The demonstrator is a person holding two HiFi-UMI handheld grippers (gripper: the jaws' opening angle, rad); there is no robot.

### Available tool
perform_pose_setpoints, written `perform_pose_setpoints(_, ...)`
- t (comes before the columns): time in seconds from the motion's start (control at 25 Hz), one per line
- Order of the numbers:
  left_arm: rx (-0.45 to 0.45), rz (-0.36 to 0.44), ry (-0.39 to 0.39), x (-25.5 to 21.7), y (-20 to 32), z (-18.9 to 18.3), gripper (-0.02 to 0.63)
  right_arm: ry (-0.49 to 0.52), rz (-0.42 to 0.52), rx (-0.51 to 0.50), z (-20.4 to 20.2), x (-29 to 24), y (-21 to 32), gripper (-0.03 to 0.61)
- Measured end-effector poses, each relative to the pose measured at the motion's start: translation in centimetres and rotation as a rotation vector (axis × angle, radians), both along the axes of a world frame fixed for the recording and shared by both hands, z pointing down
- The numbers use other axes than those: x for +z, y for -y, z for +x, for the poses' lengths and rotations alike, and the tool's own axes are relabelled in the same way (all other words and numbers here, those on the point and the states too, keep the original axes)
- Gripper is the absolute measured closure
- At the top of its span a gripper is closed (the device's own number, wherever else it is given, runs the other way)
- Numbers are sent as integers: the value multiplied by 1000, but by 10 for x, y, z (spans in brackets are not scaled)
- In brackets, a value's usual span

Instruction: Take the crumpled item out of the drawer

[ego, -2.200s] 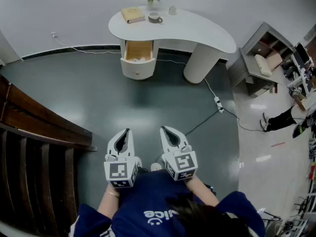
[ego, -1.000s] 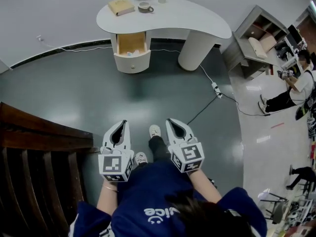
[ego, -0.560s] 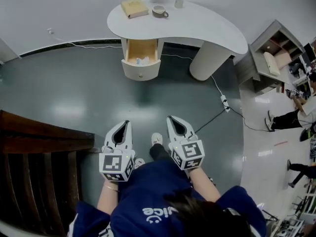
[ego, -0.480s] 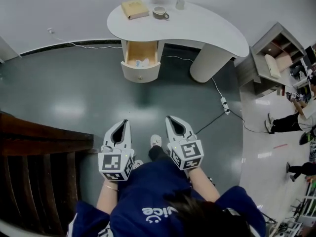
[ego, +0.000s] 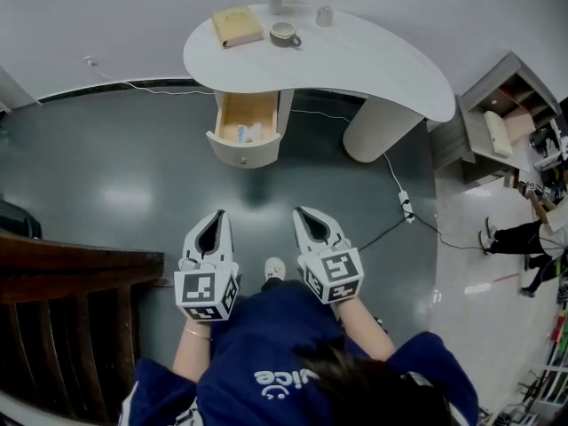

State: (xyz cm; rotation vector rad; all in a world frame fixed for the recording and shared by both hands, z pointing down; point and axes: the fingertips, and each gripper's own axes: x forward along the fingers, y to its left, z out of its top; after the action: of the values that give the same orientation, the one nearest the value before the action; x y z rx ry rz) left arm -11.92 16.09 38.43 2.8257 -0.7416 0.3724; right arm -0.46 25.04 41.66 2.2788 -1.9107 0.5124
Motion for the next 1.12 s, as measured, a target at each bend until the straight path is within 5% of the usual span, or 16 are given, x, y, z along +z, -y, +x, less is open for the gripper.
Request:
perform_pose_setpoints(0.28,-40,15,5,-1,9,27,609,42,14,-21,38,-2,15,571)
perform_pose_setpoints(0.68,-42,-20,31,17,13,39,609,88,0,-53,44,8,27,571)
perform_pose_setpoints(1.12,-3,-36,21,24,79,77,609,72,-43,15,78,18,74,571)
